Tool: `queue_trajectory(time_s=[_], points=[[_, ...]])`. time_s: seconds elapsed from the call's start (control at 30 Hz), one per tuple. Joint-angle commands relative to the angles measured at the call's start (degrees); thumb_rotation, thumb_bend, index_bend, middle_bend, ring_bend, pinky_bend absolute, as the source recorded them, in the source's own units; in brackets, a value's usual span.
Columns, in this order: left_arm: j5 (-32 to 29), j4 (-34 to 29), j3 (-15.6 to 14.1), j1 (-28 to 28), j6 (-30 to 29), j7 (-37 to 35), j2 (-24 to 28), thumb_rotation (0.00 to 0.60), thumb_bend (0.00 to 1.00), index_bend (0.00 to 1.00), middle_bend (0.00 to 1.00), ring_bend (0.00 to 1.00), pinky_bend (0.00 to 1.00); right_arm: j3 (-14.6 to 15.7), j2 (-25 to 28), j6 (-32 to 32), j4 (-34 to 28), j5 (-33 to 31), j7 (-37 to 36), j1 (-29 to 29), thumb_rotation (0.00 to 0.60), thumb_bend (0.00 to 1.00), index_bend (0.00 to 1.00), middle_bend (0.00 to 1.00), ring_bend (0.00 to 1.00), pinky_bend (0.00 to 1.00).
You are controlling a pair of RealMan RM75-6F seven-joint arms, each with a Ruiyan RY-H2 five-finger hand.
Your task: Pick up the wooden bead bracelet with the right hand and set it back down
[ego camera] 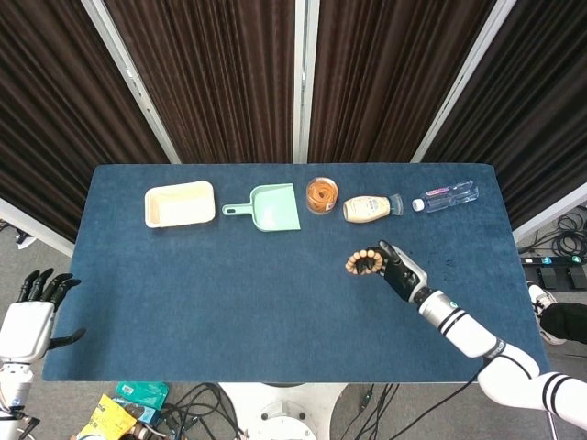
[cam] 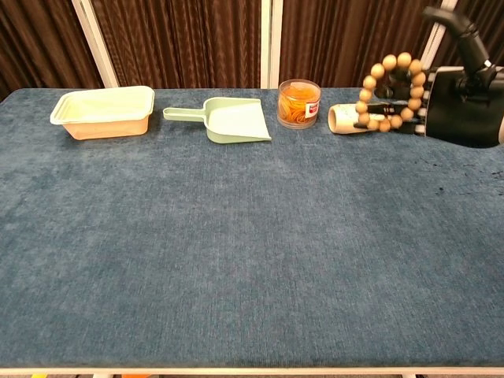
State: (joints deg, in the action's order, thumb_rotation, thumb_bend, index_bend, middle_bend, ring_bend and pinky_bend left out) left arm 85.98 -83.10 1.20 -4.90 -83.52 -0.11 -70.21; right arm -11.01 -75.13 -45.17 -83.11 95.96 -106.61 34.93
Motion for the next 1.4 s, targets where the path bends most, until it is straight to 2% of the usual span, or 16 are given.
queue_trajectory(time_s=[0.03,0.13,0.27,0.33,0.43,0.47,0.53,0.7,0.77,0.9,1.0,1.1,1.17,1.27,1.4], points=[[0.1,-0.1,-0.1,-0.1,0.1,0.1,0.1,0.6,0.0,0.24,0.17,0.04,0.05,3.5,-2.7,-4.5,0.5,0.9,-11.4,0.4,0.176,0.1,0.73,0.65,0.37,0.14],[0.3,-0.5,-0.1,-0.1,-0.1,0.3,0.2,0.6,0.0,0.24,0.17,0.04,0.05,5.5,-3.8,-4.7,2.3,1.6,-15.8,2.4,0.176,0.08,0.8,0.68,0.4,0.14],[0.2,-0.7,-0.2,0.1,-0.2,0.5,0.4,0.6,0.0,0.24,0.17,0.04,0.05,8.0,-3.4,-4.6,2.8,2.6,-21.9,4.8,0.175,0.03,0.85,0.68,0.4,0.14],[0.2,-0.9,-0.4,0.1,-0.1,0.6,0.4,0.6,0.0,0.24,0.17,0.04,0.05,8.9,-3.3,-4.6,3.1,2.7,-24.2,5.7,0.173,0.03,0.91,0.67,0.4,0.14],[0.1,-1.2,-0.4,-0.1,0.5,0.9,0.4,0.6,0.0,0.24,0.17,0.04,0.05,10.8,-2.4,-4.3,2.4,3.0,-32.3,7.8,0.163,0.01,0.97,0.66,0.39,0.13],[0.1,-1.4,-0.4,-0.2,0.6,1.0,0.5,0.6,0.0,0.24,0.17,0.04,0.05,11.5,-1.9,-4.1,2.3,3.1,-37.1,8.8,0.159,0.0,0.98,0.66,0.39,0.13],[0.2,-1.5,-0.3,-0.3,0.6,1.0,0.5,0.6,0.0,0.24,0.17,0.04,0.05,13.1,-1.7,-4.7,3.7,5.0,-39.7,10.4,0.149,0.0,0.95,0.63,0.36,0.12],[0.1,-1.6,-0.4,-0.4,0.9,1.1,0.4,0.6,0.0,0.24,0.17,0.04,0.05,14.1,-2.5,-8.0,6.2,5.4,-31.9,10.7,0.148,0.0,0.66,0.6,0.33,0.07],[-0.1,-1.6,-0.4,-0.5,1.1,1.1,0.4,0.6,0.0,0.24,0.17,0.04,0.05,14.8,-2.8,-9.7,6.7,6.1,-28.8,10.6,0.146,0.0,0.62,0.6,0.33,0.06],[0.0,-1.7,-0.4,-0.6,1.2,1.2,0.5,0.6,0.0,0.24,0.17,0.04,0.05,16.6,-3.5,-13.2,7.7,7.7,-29.0,10.8,0.132,0.0,0.38,0.54,0.27,0.02],[-0.1,-1.6,-0.5,-0.6,1.2,1.2,0.4,0.6,0.0,0.24,0.17,0.04,0.05,17.4,-4.3,-14.6,8.7,7.2,-29.5,11.0,0.13,0.0,0.34,0.5,0.24,0.01],[-0.2,-1.6,-0.6,-0.6,1.5,1.2,0.4,0.6,0.0,0.24,0.17,0.04,0.05,18.3,-5.5,-17.2,9.9,7.5,-33.2,11.1,0.131,0.0,0.25,0.48,0.22,0.0],[-0.2,-1.6,-0.6,-0.6,1.3,1.2,0.4,0.6,0.0,0.24,0.17,0.04,0.05,18.8,-6.3,-18.3,11.6,7.9,-33.6,11.4,0.132,0.01,0.23,0.47,0.21,0.0],[-0.2,-1.5,-0.6,-0.5,1.1,1.1,0.4,0.6,0.0,0.25,0.17,0.04,0.05,18.4,-7.3,-18.7,12.5,6.4,-27.9,10.9,0.134,0.08,0.29,0.51,0.22,0.0],[-0.3,-1.6,-0.5,-0.4,1.1,1.2,0.4,0.6,0.0,0.26,0.17,0.04,0.05,16.9,-8.0,-17.4,10.9,2.2,-17.1,9.6,0.132,0.33,0.43,0.57,0.27,0.0]])
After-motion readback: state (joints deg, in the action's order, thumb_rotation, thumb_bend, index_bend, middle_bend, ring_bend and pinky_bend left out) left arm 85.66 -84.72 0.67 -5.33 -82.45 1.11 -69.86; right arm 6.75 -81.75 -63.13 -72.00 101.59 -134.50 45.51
